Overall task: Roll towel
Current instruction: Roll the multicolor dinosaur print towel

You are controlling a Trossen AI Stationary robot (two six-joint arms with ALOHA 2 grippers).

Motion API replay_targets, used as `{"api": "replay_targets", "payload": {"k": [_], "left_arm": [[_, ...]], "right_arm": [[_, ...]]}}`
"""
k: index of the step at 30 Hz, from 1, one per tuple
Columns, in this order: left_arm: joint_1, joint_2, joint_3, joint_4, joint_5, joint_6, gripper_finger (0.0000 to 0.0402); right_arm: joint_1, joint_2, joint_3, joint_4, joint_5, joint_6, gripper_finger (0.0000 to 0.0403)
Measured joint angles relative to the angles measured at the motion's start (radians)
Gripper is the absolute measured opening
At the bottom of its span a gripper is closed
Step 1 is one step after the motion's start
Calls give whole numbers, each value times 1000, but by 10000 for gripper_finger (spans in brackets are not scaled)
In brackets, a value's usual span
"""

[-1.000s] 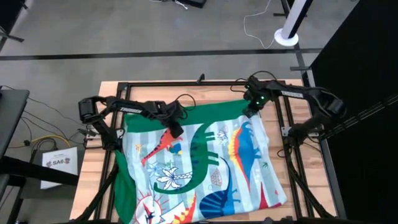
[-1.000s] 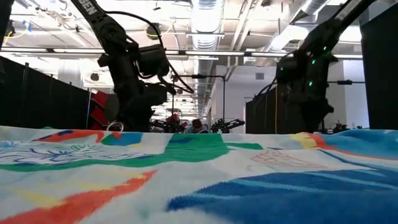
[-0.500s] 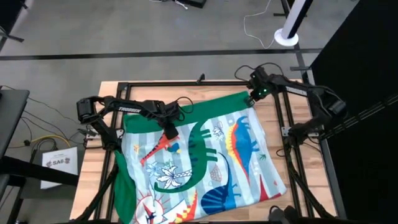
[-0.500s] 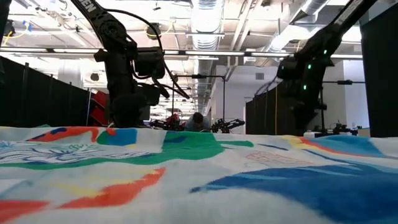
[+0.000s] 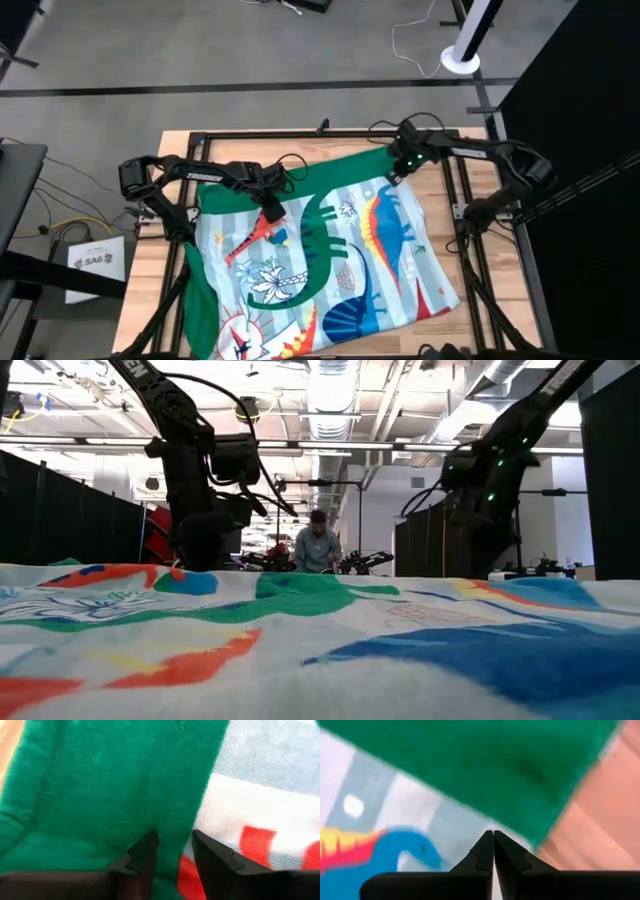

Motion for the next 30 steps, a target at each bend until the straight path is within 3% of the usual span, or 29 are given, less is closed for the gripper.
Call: {"api": "replay_targets", "payload": {"k": [5,13,22,30], "left_arm": [[-3,-1,0,-8,0,9,114],[-17,-3,2,-40,-9,-31,114],[-27,-3,2,-47,-9,-67,114],[-30,-3,2,-46,-4,-83,114]], "right_arm": [[-33,99,31,164,10,4,0],[-165,261,121,283,19,-20,0],[-188,185,207,301,27,-37,0],[-173,264,212,303,-3,-20,0]]}}
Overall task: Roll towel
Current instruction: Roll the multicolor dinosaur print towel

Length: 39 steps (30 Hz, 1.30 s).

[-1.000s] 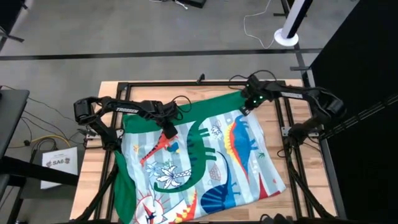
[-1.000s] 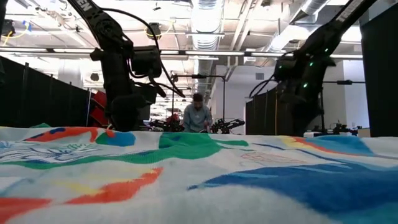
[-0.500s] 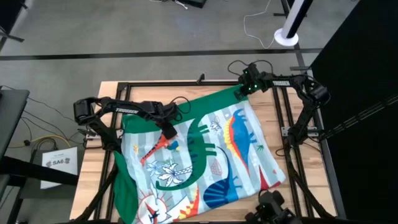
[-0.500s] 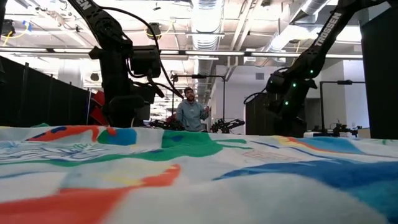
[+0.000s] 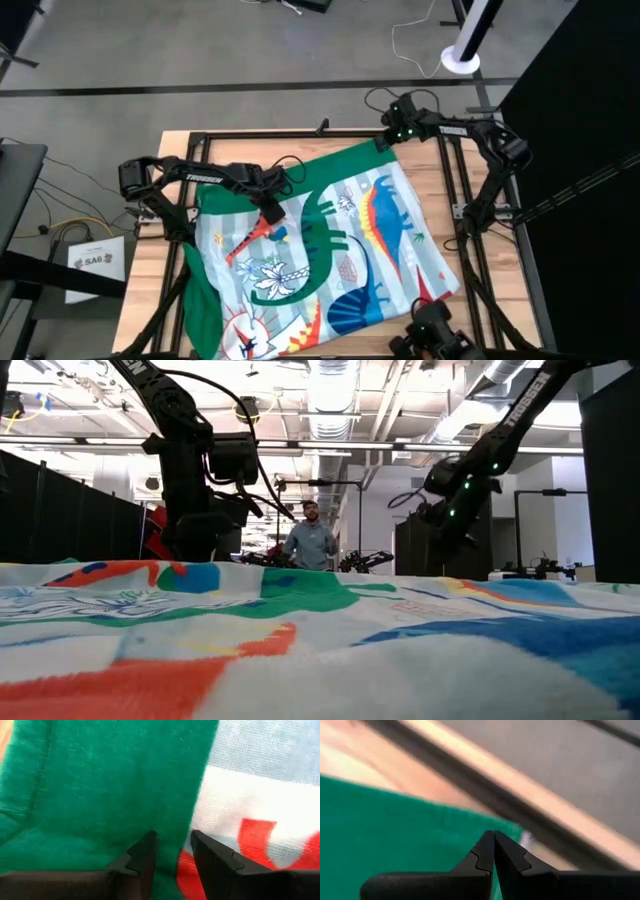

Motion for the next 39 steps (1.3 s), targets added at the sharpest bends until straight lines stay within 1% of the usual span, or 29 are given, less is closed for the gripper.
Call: {"api": "replay_targets", "payload": {"k": [7,10,13,15,18,22,26,28,30,32,34,37,39], "left_arm": [[-10,0,2,-16,1,-3,114],[-20,-1,2,-27,1,-6,114],[-34,-1,3,-49,-1,-6,114],[-40,-7,3,-70,2,-10,114],[-43,-28,0,-100,3,-11,114],[-32,-94,18,-105,4,-2,114],[16,-152,96,-77,-14,59,114],[45,-156,141,6,-27,105,114],[74,-136,168,130,-23,158,114],[100,-85,196,271,7,201,114],[112,-9,222,365,54,213,114],[112,136,281,430,105,233,114],[102,232,332,431,112,272,114]], "right_arm": [[-15,92,1,94,1,0,0],[-25,107,1,121,-7,0,0],[-30,87,-1,118,-10,-2,0],[-30,38,-3,87,7,-25,0],[-28,-89,0,34,22,-74,0],[0,-267,-21,-127,-25,-105,0],[73,-428,-48,-307,-46,-154,0],[123,-496,-93,-376,-46,-134,0],[181,-561,-142,-416,-51,-74,0],[241,-615,-202,-456,-74,-8,0],[318,-663,-266,-482,-106,65,0],[451,-731,-330,-497,-123,177,0],[540,-756,-360,-511,-125,242,0]]}}
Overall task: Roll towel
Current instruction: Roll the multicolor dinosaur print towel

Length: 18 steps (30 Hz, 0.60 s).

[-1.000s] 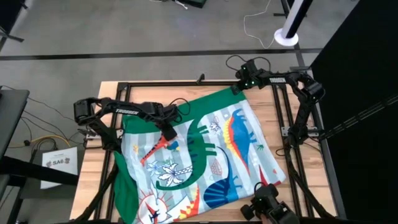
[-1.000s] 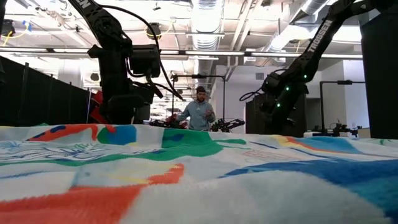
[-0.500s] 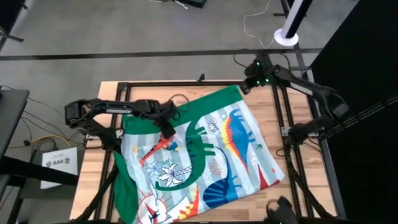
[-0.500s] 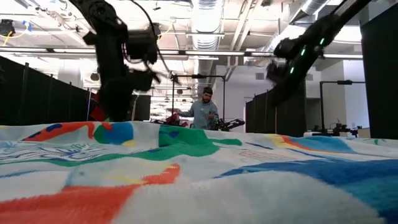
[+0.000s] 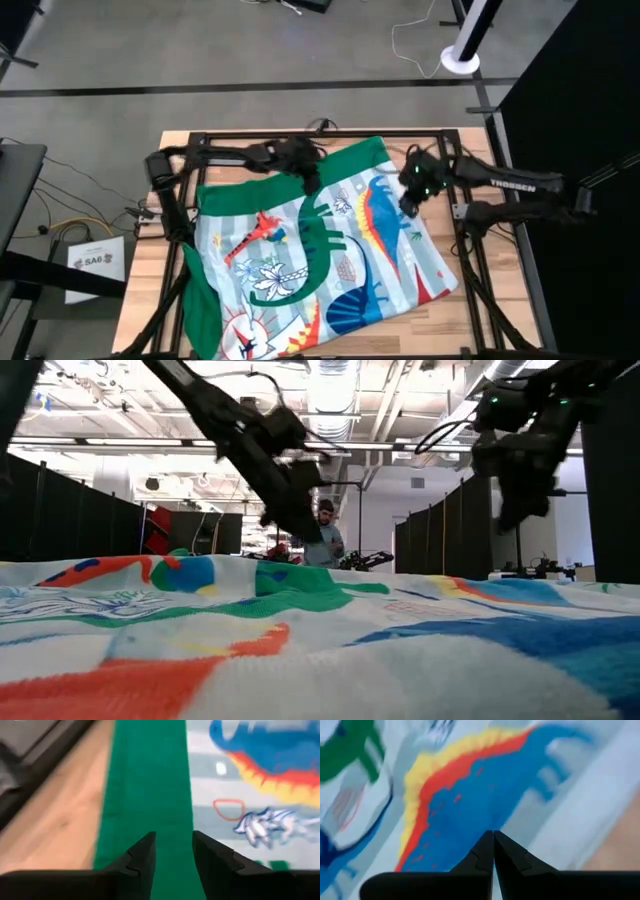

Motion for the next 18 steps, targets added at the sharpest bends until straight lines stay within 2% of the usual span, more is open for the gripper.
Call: {"api": "replay_targets", "payload": {"k": [3,6,10,18], "left_arm": [[-7,129,78,-35,2,29,114],[-7,202,130,-85,1,30,114],[1,223,137,-96,-10,45,114],[5,219,130,-152,-31,78,96]], "right_arm": [[130,-18,-29,1,2,100,0],[239,-4,-34,-13,12,169,0],[337,48,-35,-4,75,216,0],[437,241,-60,71,89,211,0]]}}
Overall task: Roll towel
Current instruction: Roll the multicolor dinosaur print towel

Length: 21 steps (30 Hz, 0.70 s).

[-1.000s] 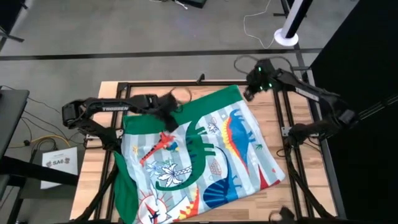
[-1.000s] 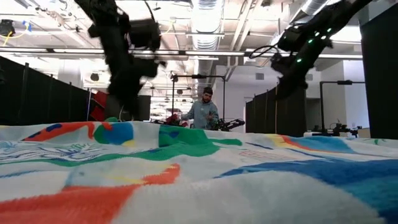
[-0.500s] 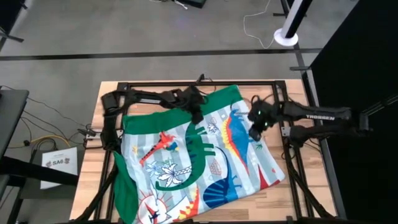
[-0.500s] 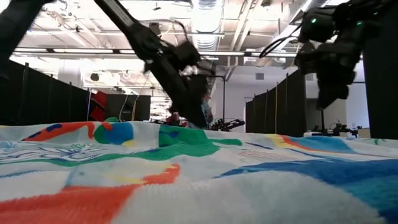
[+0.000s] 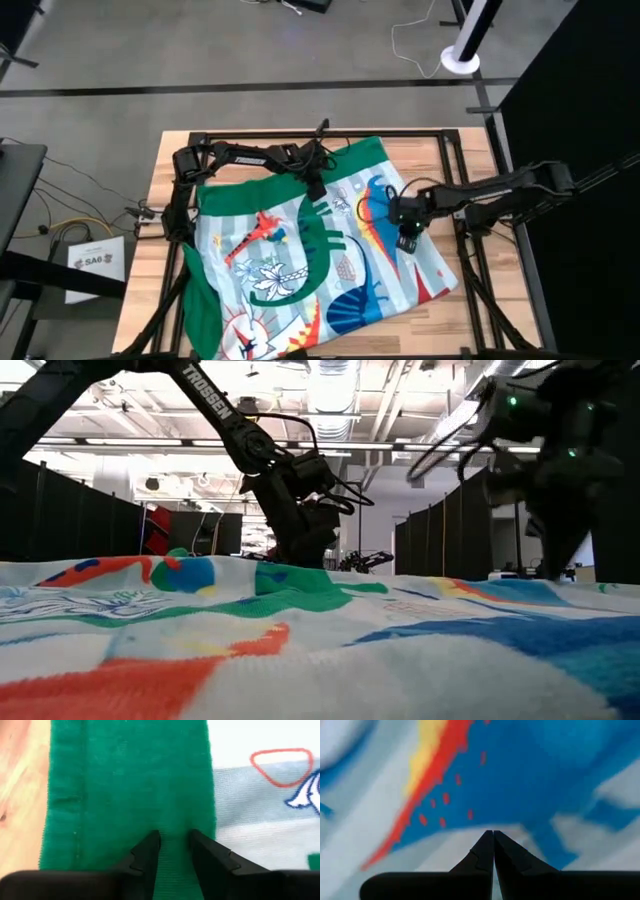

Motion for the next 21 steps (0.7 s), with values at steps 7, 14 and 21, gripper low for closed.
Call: {"api": "replay_targets", "payload": {"k": [7,14,21], "left_arm": [[3,-2,1,-113,0,49,79],[3,-4,1,-185,-2,96,77],[3,-9,1,-205,-5,82,77]], "right_arm": [[154,36,-47,-166,1,54,0],[232,-183,35,-300,-7,163,0],[364,-251,-75,-105,52,331,0]]}}
